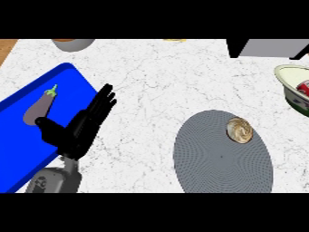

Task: Pick the can from the placemat and place it in the bowl

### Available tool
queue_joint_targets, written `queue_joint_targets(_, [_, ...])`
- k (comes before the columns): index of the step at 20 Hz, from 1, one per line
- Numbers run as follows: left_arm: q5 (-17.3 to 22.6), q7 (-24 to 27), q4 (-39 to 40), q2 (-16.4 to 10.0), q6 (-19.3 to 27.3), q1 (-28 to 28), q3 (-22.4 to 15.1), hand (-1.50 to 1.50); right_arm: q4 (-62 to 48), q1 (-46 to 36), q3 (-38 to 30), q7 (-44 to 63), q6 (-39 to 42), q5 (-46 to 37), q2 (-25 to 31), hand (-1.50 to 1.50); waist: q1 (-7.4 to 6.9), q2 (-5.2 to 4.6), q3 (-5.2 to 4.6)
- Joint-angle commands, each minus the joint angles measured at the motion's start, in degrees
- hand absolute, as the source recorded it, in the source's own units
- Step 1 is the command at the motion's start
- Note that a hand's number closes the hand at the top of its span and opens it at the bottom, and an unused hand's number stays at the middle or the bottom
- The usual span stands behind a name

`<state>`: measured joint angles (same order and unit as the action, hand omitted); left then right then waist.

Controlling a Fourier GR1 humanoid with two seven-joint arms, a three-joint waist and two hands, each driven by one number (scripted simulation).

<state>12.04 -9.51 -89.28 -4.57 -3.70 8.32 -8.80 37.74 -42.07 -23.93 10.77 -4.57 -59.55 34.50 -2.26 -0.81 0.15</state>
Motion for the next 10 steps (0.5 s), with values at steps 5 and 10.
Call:
queue_joint_targets(5, [-0.83,2.71,0.59,0.15,-0.55,-1.70,-0.14,0.00,-5.24,-4.07,-12.64,-11.40,-7.57,14.31,-1.45,-1.50,0.80,0.26,0.09])
queue_joint_targets(10, [-0.45,2.15,0.87,-0.37,0.11,-1.81,1.41,0.00,1.55,-1.67,-21.13,-27.05,-10.89,27.07,-4.86,-1.50,2.90,0.96,0.09])
